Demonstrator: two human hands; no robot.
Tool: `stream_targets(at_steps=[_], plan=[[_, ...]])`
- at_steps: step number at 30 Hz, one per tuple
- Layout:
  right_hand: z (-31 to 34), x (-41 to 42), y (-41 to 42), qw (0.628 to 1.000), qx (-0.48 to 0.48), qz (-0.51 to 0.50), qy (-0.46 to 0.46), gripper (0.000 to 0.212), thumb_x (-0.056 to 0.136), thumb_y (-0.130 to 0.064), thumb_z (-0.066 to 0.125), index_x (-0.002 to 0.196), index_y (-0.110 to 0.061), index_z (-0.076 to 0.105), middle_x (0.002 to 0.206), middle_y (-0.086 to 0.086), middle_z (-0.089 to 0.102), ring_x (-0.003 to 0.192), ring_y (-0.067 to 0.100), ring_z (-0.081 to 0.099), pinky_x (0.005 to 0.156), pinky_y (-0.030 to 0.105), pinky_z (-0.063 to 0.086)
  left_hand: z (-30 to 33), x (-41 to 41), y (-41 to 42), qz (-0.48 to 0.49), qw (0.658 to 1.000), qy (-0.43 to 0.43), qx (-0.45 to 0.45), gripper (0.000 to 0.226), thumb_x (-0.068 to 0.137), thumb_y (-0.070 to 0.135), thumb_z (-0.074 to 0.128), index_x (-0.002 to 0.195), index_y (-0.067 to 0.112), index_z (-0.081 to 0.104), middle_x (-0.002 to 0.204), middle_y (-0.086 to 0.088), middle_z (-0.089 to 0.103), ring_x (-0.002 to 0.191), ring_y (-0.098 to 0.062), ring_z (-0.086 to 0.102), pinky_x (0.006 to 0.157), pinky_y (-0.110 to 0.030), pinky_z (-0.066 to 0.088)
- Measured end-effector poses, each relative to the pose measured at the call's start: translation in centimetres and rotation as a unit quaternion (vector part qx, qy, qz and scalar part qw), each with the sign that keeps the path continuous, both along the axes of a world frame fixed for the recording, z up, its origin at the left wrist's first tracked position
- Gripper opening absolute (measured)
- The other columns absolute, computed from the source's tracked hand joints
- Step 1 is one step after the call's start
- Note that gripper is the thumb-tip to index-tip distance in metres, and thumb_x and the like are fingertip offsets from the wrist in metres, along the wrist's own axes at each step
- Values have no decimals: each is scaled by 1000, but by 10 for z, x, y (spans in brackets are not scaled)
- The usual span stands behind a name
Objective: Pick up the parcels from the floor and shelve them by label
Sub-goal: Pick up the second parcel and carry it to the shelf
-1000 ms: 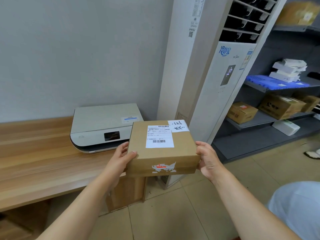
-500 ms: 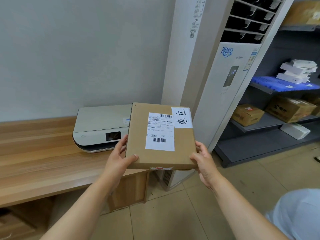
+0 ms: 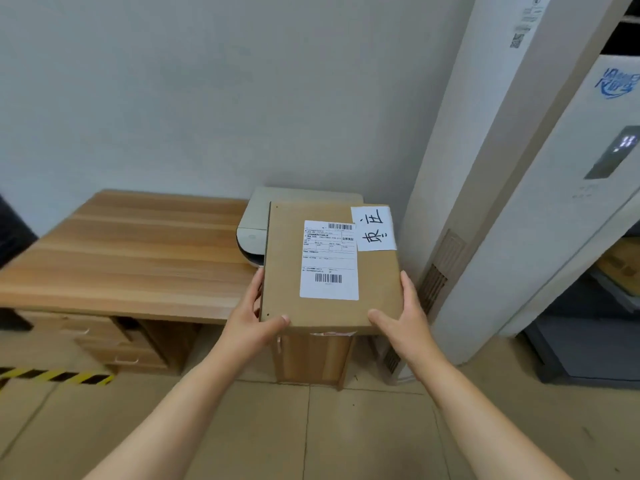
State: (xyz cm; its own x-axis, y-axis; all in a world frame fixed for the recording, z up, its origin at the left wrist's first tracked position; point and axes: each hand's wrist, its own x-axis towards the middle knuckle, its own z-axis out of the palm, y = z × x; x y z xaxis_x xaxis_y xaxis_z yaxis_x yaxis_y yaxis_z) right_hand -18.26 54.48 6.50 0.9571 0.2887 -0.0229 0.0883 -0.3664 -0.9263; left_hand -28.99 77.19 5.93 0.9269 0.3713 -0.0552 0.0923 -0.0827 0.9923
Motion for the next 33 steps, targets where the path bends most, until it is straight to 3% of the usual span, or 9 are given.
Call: stream_targets(at_steps=[4, 8, 11, 15, 24, 26, 29, 33], plan=[[-6, -9, 52, 993, -29, 106, -37, 91, 75, -23, 72, 147, -34, 17, 144, -14, 27, 130, 2, 28, 108, 26, 25, -3, -41, 34, 85, 996, 22, 7, 93, 69, 16, 70, 142, 42, 19, 135, 14, 49, 116, 2, 50, 98, -29, 42], [-7, -25, 105, 979, -54, 190, -48, 81, 77, -25, 71, 144, -36, 26, 155, -8, 17, 134, 0, 21, 104, 23, 21, 2, -85, 65, 165, 984, 28, 55, 85, 76, 8, 67, 143, 37, 24, 150, 12, 29, 134, -7, 34, 110, -41, 32], [-4, -44, 146, 969, -53, 236, -52, 77, 78, -23, 71, 141, -40, 31, 156, -7, 13, 125, -5, 19, 101, 22, 20, 2, -117, 90, 205, 973, 26, 107, 77, 78, 6, 66, 141, 32, 31, 153, 17, 14, 134, 4, 19, 111, -26, 21], [1, -69, 201, 958, -60, 275, -59, 77, 77, -25, 71, 141, -41, 31, 157, -8, 12, 139, 7, 19, 101, 24, 21, 0, -157, 130, 237, 962, 32, 130, 74, 77, 7, 68, 140, 29, 35, 152, 18, 10, 133, 5, 16, 109, -23, 20], [23, -147, 350, 932, -73, 340, -101, 77, 78, -27, 71, 141, -41, 30, 157, -5, 13, 142, 11, 17, 106, 28, 20, 11, -253, 253, 310, 942, 33, 124, 81, 72, 10, 73, 140, 31, 34, 155, 16, 6, 137, -5, 16, 113, -38, 26], [28, -168, 386, 926, -66, 356, -110, 77, 78, -26, 71, 141, -41, 29, 157, -5, 12, 142, 10, 16, 104, 27, 20, 15, -276, 281, 327, 936, 30, 130, 81, 72, 9, 73, 140, 30, 34, 155, 16, 6, 138, -8, 17, 110, -36, 32], [33, -200, 435, 917, -65, 375, -119, 77, 78, -25, 71, 141, -40, 30, 158, -4, 11, 142, 13, 18, 105, 29, 23, 21, -310, 318, 351, 926, 31, 136, 80, 73, 9, 72, 140, 30, 33, 155, 16, 5, 138, -11, 18, 95, -20, 37], [38, -232, 489, 904, -66, 403, -128, 78, 77, -28, 72, 141, -42, 29, 157, -6, 10, 142, 16, 20, 109, 37, 27, 24, -350, 361, 379, 916, 29, 132, 79, 73, 9, 72, 139, 30, 35, 155, 16, 5, 138, -9, 19, 102, -25, 32]])
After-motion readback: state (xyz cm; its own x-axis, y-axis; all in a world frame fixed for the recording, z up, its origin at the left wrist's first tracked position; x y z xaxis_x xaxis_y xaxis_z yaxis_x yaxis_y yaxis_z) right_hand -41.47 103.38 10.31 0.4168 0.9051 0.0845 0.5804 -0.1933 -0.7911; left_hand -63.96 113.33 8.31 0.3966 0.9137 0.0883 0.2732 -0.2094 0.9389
